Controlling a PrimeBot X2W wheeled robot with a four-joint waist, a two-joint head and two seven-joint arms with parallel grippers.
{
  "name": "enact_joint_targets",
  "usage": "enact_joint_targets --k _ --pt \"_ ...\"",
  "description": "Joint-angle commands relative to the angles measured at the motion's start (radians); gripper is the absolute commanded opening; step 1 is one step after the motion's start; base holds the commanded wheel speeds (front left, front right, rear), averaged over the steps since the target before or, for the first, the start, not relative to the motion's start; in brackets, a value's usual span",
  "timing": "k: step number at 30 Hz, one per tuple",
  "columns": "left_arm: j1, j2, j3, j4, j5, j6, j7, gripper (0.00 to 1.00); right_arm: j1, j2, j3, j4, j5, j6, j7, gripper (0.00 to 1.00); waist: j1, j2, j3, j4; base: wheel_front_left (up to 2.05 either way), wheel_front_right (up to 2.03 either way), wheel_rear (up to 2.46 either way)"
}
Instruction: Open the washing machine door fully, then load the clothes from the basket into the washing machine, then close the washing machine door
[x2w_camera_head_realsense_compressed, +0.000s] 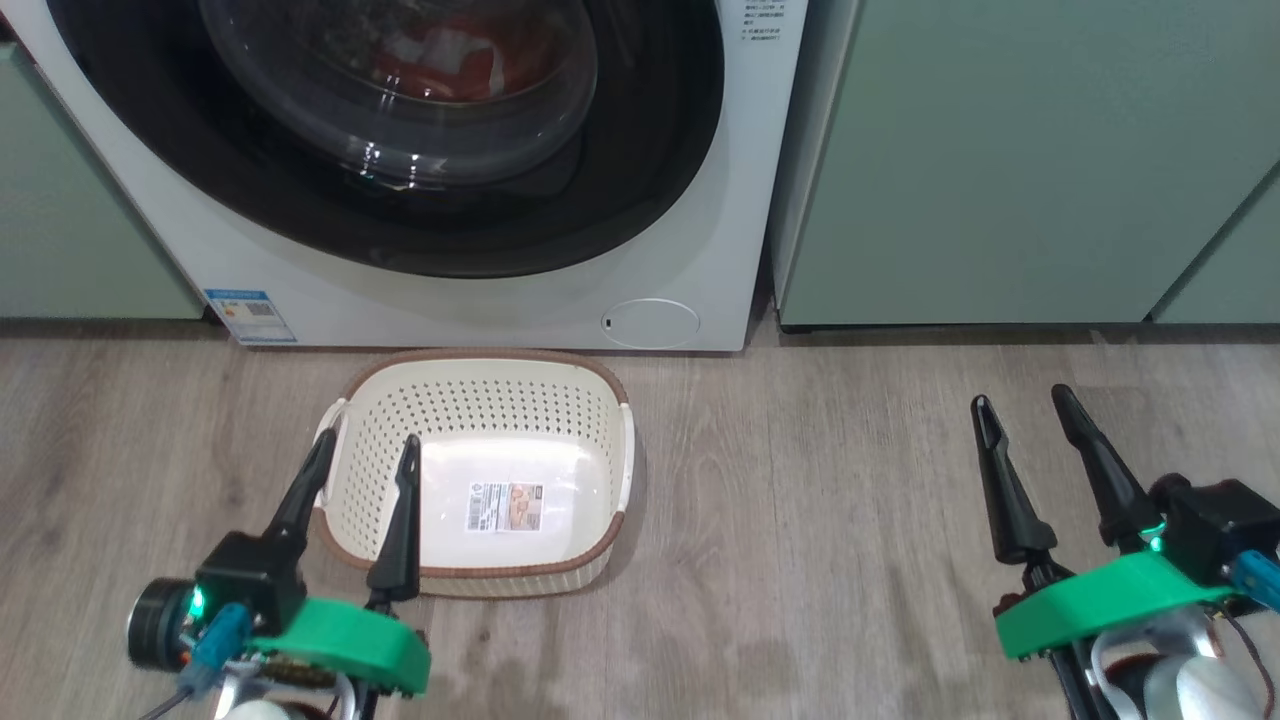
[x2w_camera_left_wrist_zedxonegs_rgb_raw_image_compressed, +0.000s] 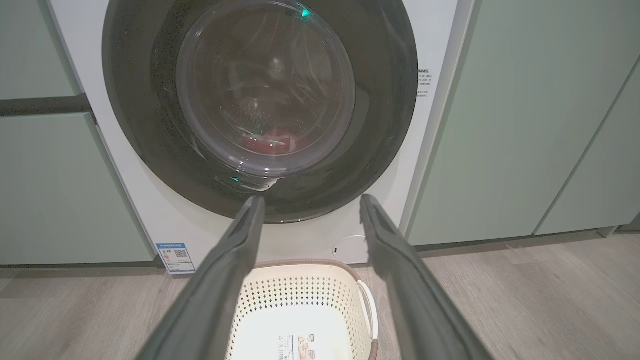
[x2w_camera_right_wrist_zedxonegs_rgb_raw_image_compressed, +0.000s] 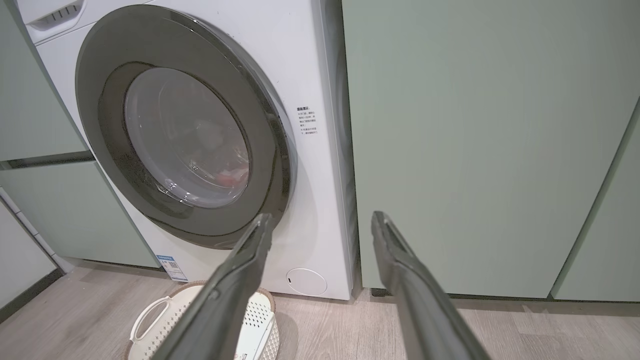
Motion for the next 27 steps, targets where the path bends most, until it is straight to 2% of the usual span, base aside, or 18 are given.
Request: enact_joint_targets --k 1,27 --pt "-0.021 0.017 0.043 -0.044 -0.001 0.012 0.002 1.0 -0.017 0.001 0.023 -0.045 0.009 0.0 0.002 1.0 0.0001 -0.0001 -0.004 -0.002 0.0 0.0 0.0" --pt "-0.026 0.03 0.034 -0.06 -0.008 0.032 0.006 1.0 -0.008 0.001 0.018 -0.063 0.024 0.0 0.009 1.0 0.0001 -0.0001 0.008 0.002 0.0 0.0 0.0"
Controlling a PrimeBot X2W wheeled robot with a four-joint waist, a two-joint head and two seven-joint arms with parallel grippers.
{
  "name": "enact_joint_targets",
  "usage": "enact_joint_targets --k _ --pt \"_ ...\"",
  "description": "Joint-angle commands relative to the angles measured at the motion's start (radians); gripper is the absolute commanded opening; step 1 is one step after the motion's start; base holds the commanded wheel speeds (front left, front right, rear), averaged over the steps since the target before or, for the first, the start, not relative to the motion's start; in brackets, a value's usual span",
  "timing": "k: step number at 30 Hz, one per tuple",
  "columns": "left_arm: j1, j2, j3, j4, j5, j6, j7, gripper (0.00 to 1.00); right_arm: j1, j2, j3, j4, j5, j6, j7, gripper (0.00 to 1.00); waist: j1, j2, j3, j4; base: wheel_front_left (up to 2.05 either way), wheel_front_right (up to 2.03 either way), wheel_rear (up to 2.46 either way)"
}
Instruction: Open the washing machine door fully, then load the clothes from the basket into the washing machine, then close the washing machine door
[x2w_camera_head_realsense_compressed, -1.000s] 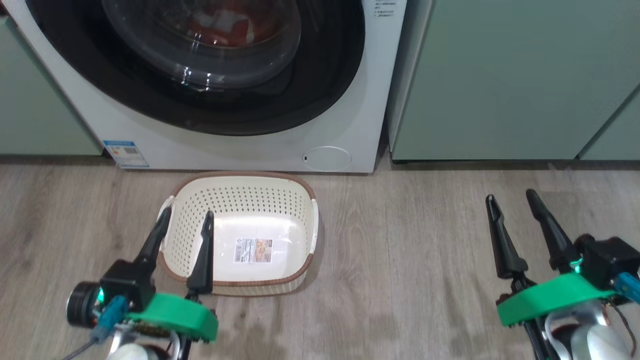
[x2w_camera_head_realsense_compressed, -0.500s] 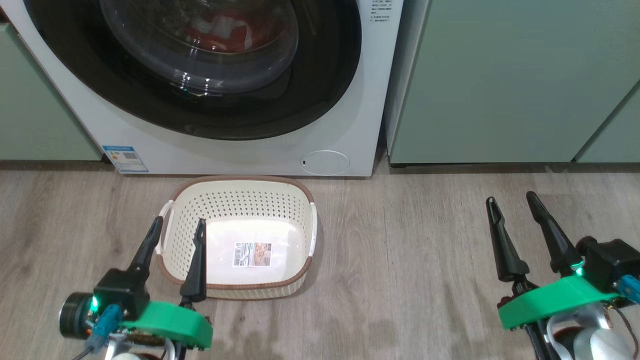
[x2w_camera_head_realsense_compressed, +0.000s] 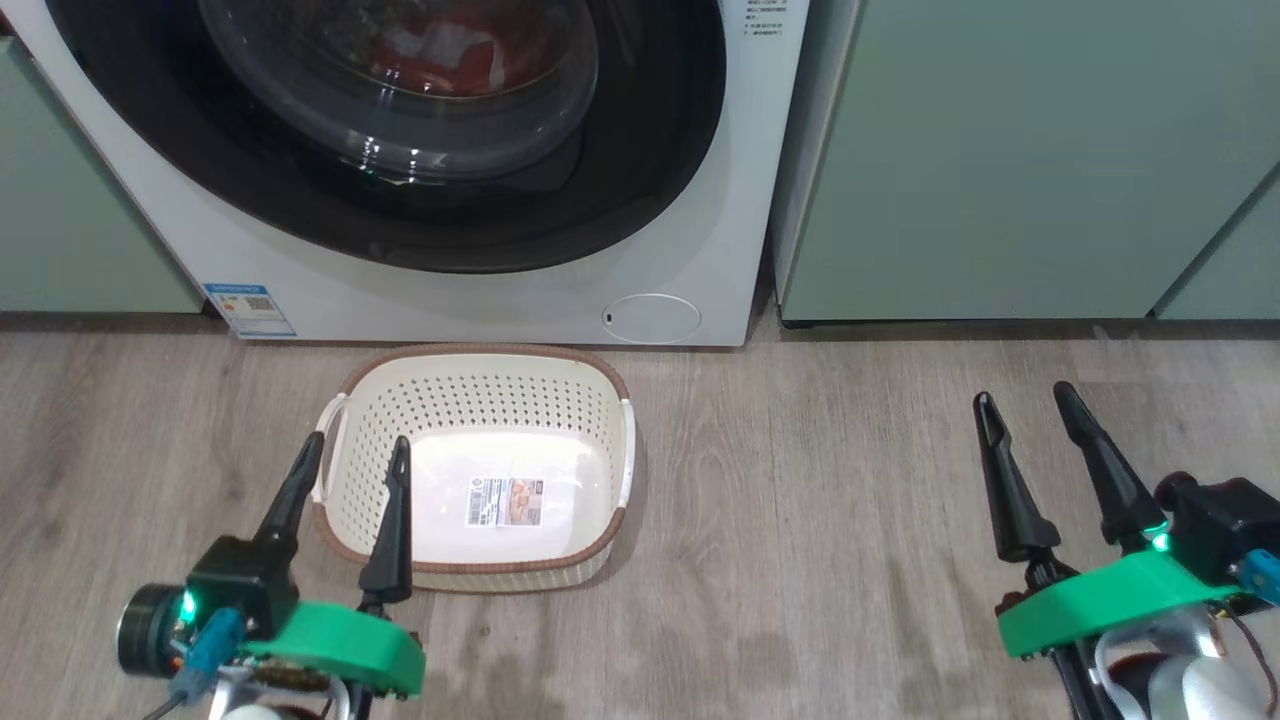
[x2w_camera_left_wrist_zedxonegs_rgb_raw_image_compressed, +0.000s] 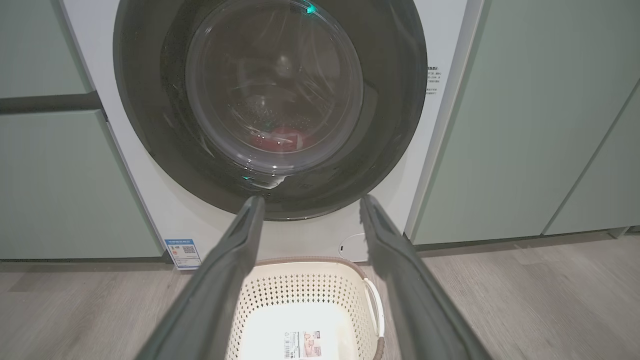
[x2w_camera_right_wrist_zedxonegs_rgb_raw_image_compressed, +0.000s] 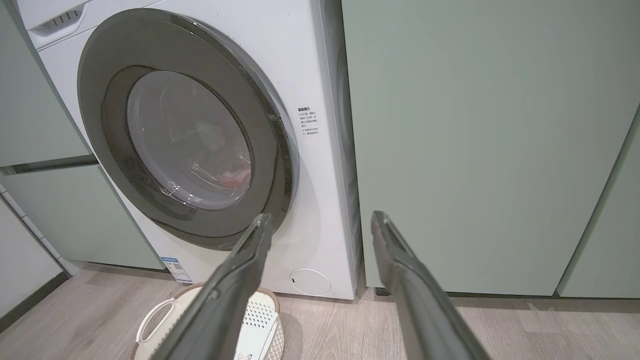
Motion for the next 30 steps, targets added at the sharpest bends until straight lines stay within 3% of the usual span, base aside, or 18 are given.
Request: enact_joint_targets --k 1,2,30 --pt "-0.042 0.018 0.031 -0.035 -0.009 0.004 0.0 1.0 -0.015 -0.001 0.019 -0.038 0.007 0.0 -0.004 1.0 0.0 -0.0001 0.0 0.001 0.0 0.0 0.0" --pt "-0.001 0.0 -0.002 0.0 -0.007 0.0 0.0 0.0 0.0 0.0 0.0 0.0 0.001 0.0 0.0 0.0 0.0 -0.0001 0.0 0.001 0.0 0.0 0.0" --pt "-0.026 -0.014 0.029 0.097 -0.295 -0.044 0.038 0.0 -0.032 -0.016 0.01 0.105 0.284 0.0 0.015 0.0 0.0 -0.0001 -0.01 0.005 0.0 0.0 0.0"
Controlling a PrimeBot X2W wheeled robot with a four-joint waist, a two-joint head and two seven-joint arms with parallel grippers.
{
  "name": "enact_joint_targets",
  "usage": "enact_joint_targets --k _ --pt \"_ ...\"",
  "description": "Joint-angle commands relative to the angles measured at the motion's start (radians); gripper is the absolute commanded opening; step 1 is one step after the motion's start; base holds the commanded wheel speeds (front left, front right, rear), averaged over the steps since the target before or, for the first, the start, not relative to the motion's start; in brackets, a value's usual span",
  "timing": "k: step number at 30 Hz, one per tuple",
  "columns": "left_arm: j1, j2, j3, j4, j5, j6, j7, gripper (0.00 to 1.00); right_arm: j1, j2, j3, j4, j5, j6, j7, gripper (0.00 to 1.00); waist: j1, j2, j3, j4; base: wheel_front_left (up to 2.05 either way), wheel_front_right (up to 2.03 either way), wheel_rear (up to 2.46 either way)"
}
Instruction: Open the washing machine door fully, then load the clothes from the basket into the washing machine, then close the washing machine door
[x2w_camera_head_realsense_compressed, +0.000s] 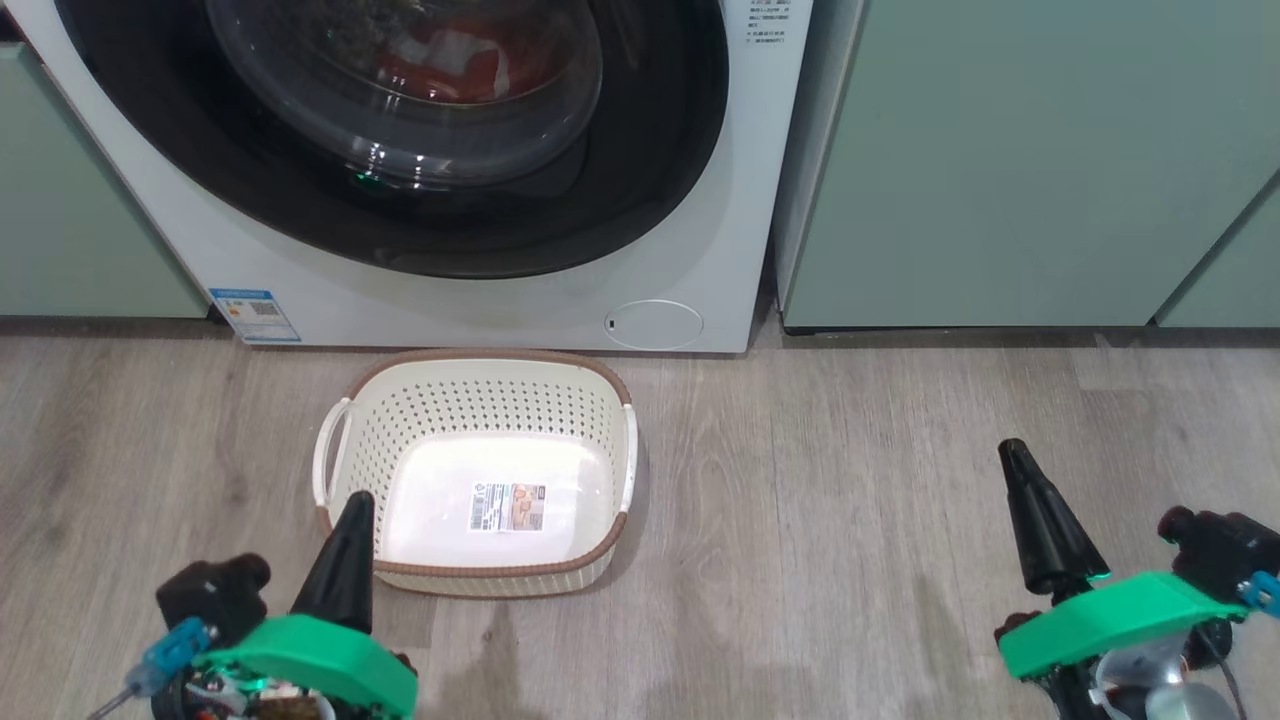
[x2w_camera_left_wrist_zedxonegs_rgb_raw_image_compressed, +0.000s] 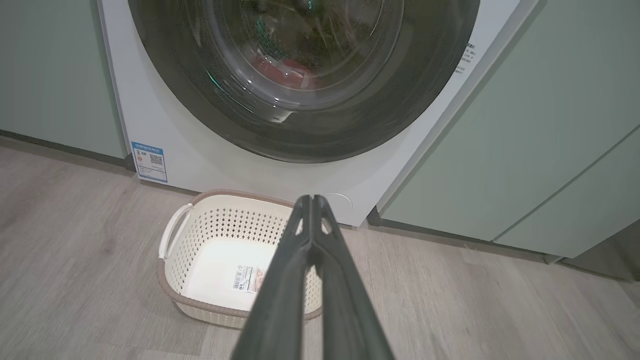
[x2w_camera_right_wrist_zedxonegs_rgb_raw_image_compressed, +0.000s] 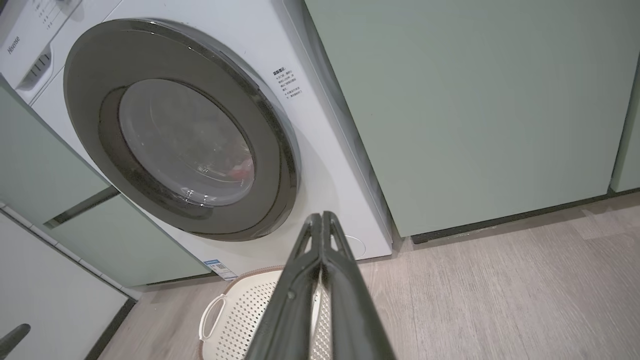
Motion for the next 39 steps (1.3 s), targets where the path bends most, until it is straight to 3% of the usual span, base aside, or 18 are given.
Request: enact_joint_targets --k 1,39 --pt "-0.045 0.002 0.019 -0.027 -0.023 -0.007 0.004 0.0 -0.049 -0.015 0.003 -0.027 0.025 0.0 0.004 0.0 0.0 -0.0001 0.0 0.0 0.0 0.0 0.0" --pt "-0.101 -0.021 0.097 0.058 -0.467 -0.077 0.079 0.0 -0.105 -0.027 -0.009 0.07 0.459 0.0 0.044 0.0 0.0 -0.0001 -0.016 0.006 0.0 0.0 0.0"
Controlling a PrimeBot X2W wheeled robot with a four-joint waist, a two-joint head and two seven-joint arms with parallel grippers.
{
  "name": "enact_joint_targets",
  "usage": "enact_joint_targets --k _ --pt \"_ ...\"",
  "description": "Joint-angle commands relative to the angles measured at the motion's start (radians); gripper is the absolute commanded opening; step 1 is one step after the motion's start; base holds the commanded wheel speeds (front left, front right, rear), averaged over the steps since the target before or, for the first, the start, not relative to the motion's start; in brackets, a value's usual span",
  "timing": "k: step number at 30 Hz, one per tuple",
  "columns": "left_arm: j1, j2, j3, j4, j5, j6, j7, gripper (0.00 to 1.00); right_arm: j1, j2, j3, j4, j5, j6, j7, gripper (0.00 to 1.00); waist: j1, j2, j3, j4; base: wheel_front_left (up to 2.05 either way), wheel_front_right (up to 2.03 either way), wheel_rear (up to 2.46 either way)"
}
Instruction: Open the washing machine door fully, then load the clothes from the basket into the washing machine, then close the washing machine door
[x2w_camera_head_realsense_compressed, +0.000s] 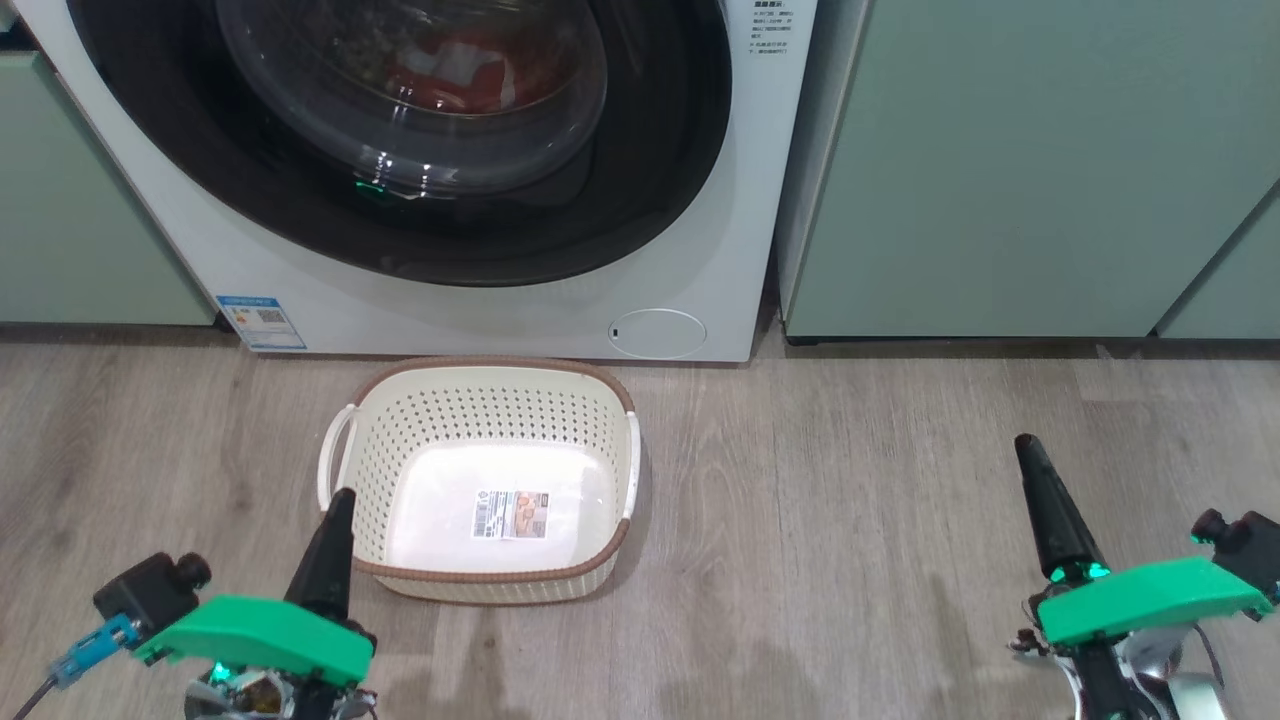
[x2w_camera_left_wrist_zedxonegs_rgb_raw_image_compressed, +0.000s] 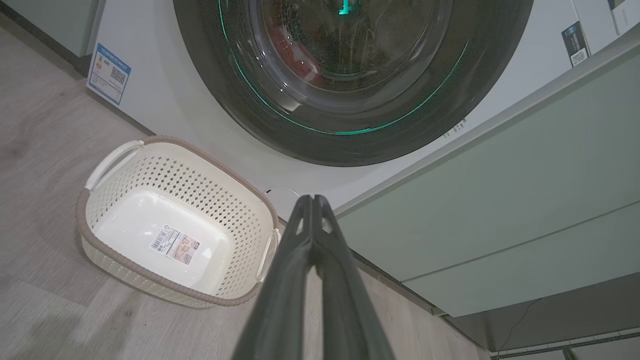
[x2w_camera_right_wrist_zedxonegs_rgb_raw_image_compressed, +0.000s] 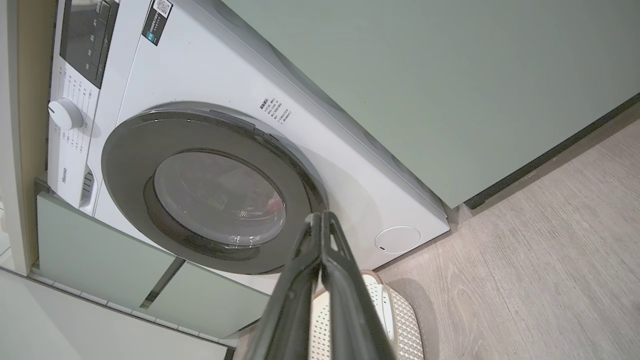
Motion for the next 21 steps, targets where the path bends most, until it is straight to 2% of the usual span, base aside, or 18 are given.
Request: enact_joint_targets --k 1,21 --pt "-0.055 0.001 0.03 -0.022 -0.037 -0.009 0.009 0.0 -0.059 -0.019 0.003 -0.024 0.039 0.0 0.008 0.0 -0.0001 -0.0001 -0.001 0.0 0.0 0.0 0.0" --pt "-0.083 -0.014 0.074 0.02 -0.248 -0.043 0.051 0.0 -0.087 -0.021 -0.009 0.024 0.245 0.0 0.032 0.0 -0.0001 -0.0001 -0.009 0.003 0.0 0.0 0.0"
